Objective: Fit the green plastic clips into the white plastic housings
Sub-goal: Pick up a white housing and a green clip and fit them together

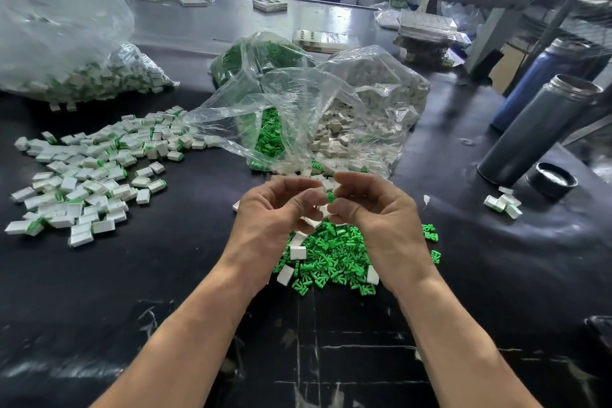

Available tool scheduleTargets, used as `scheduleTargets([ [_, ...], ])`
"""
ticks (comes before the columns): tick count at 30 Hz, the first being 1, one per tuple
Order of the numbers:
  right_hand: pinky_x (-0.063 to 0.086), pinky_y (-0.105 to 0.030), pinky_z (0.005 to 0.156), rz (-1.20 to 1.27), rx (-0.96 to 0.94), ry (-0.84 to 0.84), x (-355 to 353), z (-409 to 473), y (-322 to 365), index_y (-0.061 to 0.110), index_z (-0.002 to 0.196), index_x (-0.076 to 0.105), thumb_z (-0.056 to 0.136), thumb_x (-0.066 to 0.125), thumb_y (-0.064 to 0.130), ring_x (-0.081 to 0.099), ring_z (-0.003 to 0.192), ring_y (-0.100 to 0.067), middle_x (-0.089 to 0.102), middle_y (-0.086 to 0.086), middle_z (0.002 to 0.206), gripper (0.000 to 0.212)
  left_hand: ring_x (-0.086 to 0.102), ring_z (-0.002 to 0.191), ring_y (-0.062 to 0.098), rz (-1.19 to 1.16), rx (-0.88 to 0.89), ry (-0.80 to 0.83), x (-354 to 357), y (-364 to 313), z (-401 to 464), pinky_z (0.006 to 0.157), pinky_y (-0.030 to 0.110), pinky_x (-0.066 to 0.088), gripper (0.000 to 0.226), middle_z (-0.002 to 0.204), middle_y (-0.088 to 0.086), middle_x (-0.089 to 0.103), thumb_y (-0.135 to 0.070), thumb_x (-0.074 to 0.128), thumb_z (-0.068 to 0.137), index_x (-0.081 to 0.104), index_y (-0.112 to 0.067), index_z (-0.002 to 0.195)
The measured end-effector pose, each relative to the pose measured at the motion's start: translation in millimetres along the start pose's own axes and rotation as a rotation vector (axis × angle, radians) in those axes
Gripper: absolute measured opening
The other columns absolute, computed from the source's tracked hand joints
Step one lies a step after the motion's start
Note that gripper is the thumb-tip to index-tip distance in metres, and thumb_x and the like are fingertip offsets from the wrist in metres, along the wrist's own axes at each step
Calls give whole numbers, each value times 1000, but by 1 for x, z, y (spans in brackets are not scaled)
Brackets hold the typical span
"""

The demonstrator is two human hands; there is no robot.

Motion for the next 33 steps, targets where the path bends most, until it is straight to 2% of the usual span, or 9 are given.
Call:
scheduleTargets([
  [3, 55, -19, 75, -62, -71, 7, 4, -2, -1, 22, 108, 75, 86, 72, -12, 68, 82, -9, 72, 0, 91, 40, 69, 73, 22, -46, -20, -9, 0, 1, 1, 62, 29, 58, 18, 88, 13, 76, -27, 79, 79, 79, -15, 93],
  [8, 60, -36, 90, -159, -128, 11, 10, -5, -6, 32, 112, 72, 89, 75, -4, 71, 94, -19, 73, 0, 99, 43, 67, 68, 20, -45, -36, -20, 1, 2, 1, 64, 29, 59, 23, 82, 10, 74, -22, 80, 77, 76, -10, 96],
  [11, 61, -38, 83, -188, -73, -39, 8, -5, -8, 31, 109, 74, 88, 81, 7, 70, 89, -28, 73, -6, 99, 32, 68, 68, 19, -27, -31, -11, 0, 2, 1, 65, 28, 60, 21, 82, 10, 74, -19, 80, 80, 75, -9, 97],
  [13, 61, -32, 72, -193, -28, -43, 7, -5, -7, 24, 100, 75, 88, 82, 12, 70, 76, -22, 76, -6, 89, 19, 68, 69, 18, -12, -21, -6, -1, 2, 1, 66, 28, 60, 21, 81, 10, 74, -19, 78, 82, 75, -8, 100],
  [16, 58, -24, 61, -137, 9, -26, 4, -5, -7, 15, 91, 75, 88, 80, 7, 68, 64, -13, 76, -2, 77, 10, 69, 71, 19, 5, -17, 1, 0, 4, 1, 67, 27, 59, 22, 83, 10, 75, -19, 78, 83, 74, -8, 102],
  [19, 57, -24, 59, -85, -3, -39, 1, -4, -4, 10, 92, 75, 89, 78, 5, 67, 62, -14, 75, -4, 74, 7, 69, 72, 20, 3, -11, -3, 1, 4, 2, 68, 29, 60, 23, 86, 12, 76, -22, 78, 82, 75, -9, 100],
  [23, 57, -28, 59, -24, -48, -101, -6, 0, -3, 13, 90, 75, 90, 76, 5, 65, 59, -18, 71, -5, 68, 8, 67, 71, 19, -7, -18, -14, 2, 3, 3, 67, 29, 60, 25, 88, 13, 77, -27, 78, 76, 75, -11, 96],
  [28, 55, -27, 57, -38, -61, -68, -3, -2, -5, 15, 89, 76, 90, 77, 4, 64, 60, -18, 71, -5, 69, 11, 66, 70, 18, 41, -9, 21, 3, 5, 2, 67, 28, 59, 24, 86, 10, 76, -24, 78, 80, 76, -8, 98],
  [33, 54, -24, 55, -50, -59, -42, -2, -3, -5, 9, 91, 74, 89, 77, 4, 64, 60, -13, 71, -1, 70, 6, 65, 70, 18, 54, 3, 12, 2, 4, 2, 66, 28, 59, 25, 85, 10, 76, -26, 77, 79, 75, -9, 98],
])
Point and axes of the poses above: each hand's wrist, its own z-axis towards the middle knuckle, its own x-axis out of the palm, y = z × x, the point moved 1 cm from there along z, towards the middle knuckle
